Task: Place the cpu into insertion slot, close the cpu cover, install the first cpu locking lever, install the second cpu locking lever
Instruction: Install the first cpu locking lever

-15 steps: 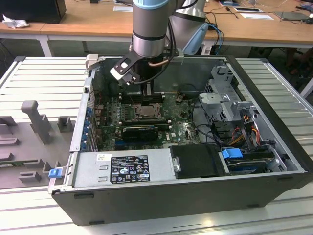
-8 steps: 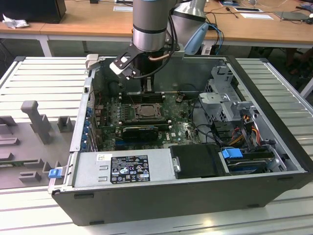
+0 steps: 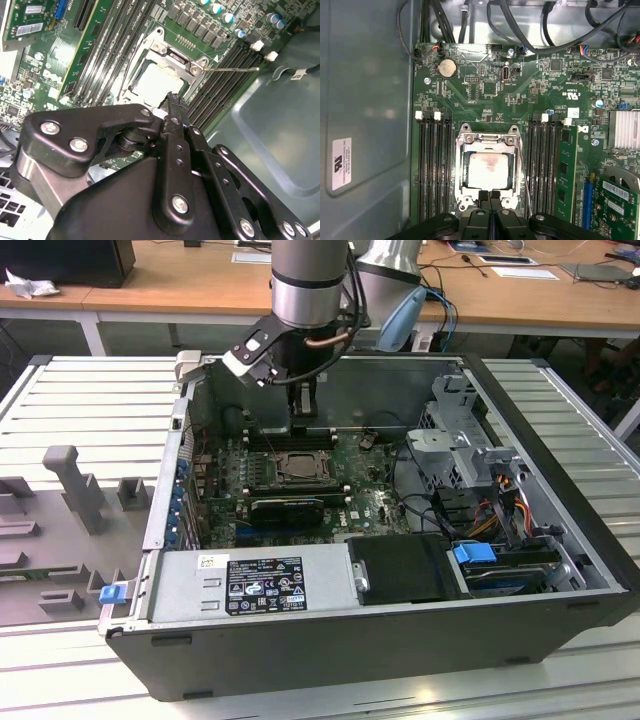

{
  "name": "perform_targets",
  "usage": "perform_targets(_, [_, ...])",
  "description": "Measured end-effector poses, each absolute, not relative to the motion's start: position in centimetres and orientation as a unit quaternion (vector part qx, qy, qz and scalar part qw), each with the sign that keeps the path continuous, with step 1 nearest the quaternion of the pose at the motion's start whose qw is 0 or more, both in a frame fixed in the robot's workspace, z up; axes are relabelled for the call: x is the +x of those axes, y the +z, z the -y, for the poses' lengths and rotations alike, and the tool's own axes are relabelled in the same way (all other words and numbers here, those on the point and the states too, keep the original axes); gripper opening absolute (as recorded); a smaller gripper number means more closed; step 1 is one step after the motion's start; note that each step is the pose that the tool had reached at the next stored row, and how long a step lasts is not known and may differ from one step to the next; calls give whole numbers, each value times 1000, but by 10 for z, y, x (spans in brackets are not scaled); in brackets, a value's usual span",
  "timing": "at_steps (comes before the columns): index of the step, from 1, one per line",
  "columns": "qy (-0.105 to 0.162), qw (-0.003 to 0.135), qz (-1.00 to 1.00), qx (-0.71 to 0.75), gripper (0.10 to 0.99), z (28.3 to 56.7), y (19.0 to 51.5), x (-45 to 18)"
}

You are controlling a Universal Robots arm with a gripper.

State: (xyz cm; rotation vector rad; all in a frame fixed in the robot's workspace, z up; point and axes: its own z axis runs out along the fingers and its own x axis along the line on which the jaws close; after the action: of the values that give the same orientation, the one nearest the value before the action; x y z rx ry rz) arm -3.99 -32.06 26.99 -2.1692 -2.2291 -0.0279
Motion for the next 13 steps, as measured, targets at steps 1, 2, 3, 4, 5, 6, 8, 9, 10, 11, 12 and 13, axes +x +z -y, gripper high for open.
perform_targets(1, [-9,16,717,-697,106,321,272,-40])
perform_targets(2, [-9,16,717,-697,106,321,272,-40])
perform_targets(3, [-9,16,717,-697,106,321,273,-40])
perform_targets(4, [-9,16,717,-697,106,321,275,-40])
perform_targets(5, [-9,16,717,-697,106,321,276,-40])
perform_targets(6, [-9,15,717,-697,106,321,278,-40])
perform_targets(8, [-9,15,717,-697,106,321,283,-40])
perform_targets(9, [-9,15,721,-693,106,321,285,-40])
perform_targets(10, [-8,15,735,-678,106,321,286,-40])
perform_targets(11, [-8,15,741,-672,106,321,286,-40])
perform_targets(12, [-8,15,748,-664,106,321,286,-40])
perform_targets(13, [-7,15,756,-654,106,321,286,-40])
